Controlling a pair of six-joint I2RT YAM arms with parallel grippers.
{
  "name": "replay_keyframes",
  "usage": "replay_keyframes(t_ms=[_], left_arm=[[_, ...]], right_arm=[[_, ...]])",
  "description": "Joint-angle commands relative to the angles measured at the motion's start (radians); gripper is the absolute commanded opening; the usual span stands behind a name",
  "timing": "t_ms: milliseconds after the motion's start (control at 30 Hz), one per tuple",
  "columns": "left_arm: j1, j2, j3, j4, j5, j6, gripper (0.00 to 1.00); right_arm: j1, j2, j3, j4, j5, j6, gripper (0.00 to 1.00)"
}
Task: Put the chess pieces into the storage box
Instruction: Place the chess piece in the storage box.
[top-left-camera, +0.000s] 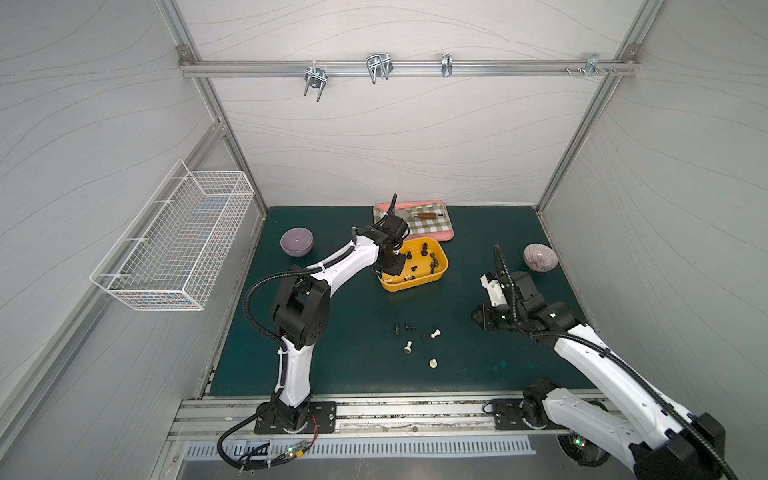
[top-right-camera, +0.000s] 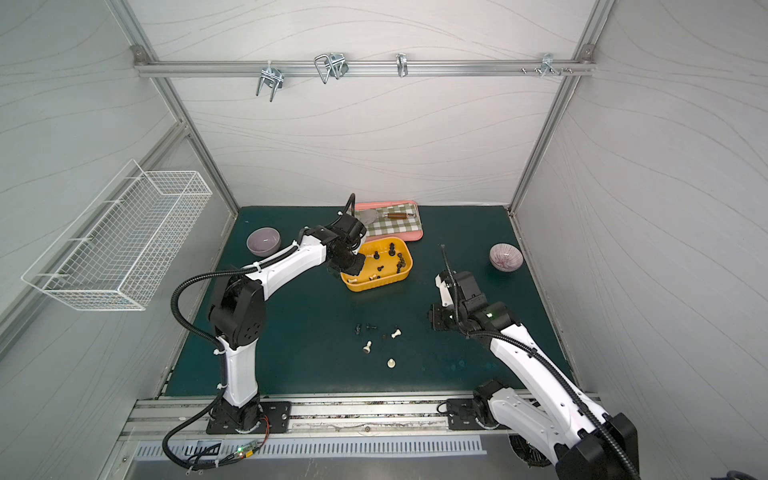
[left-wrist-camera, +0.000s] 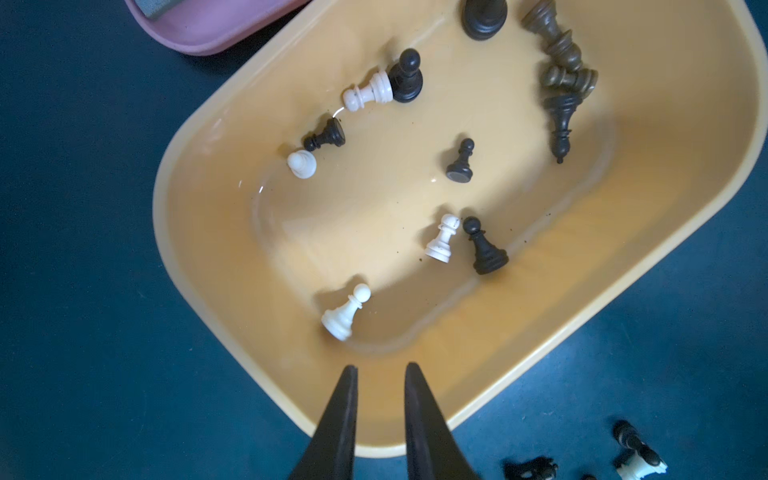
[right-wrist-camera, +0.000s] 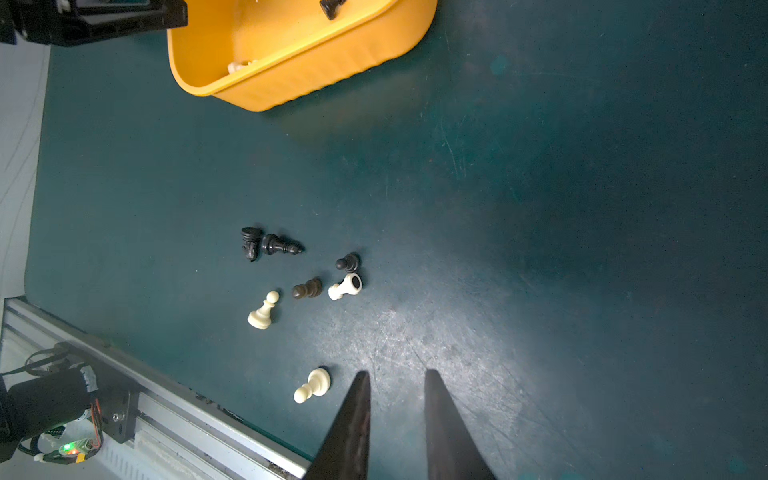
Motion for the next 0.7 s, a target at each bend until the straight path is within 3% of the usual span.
replay_keyframes(t_ms=[0, 333, 667], left_arm=[[0.005, -0.016, 0.044, 0.012, -0.011, 0.011, 0.22], [0.008, -0.096, -0.025, 0.050, 0.013, -0.009, 0.23], [0.026, -0.227, -0.195, 0.118, 0.023, -0.041, 0.23]], right_arm=[[-0.007, -0.021, -0.010, -0.034, -0.001, 0.005, 0.26], [0.012, 0.007, -0.019, -0.029, -0.020, 0.016, 0.25], [0.191, 0.136, 0.018, -0.005, 0.069, 0.053, 0.25]])
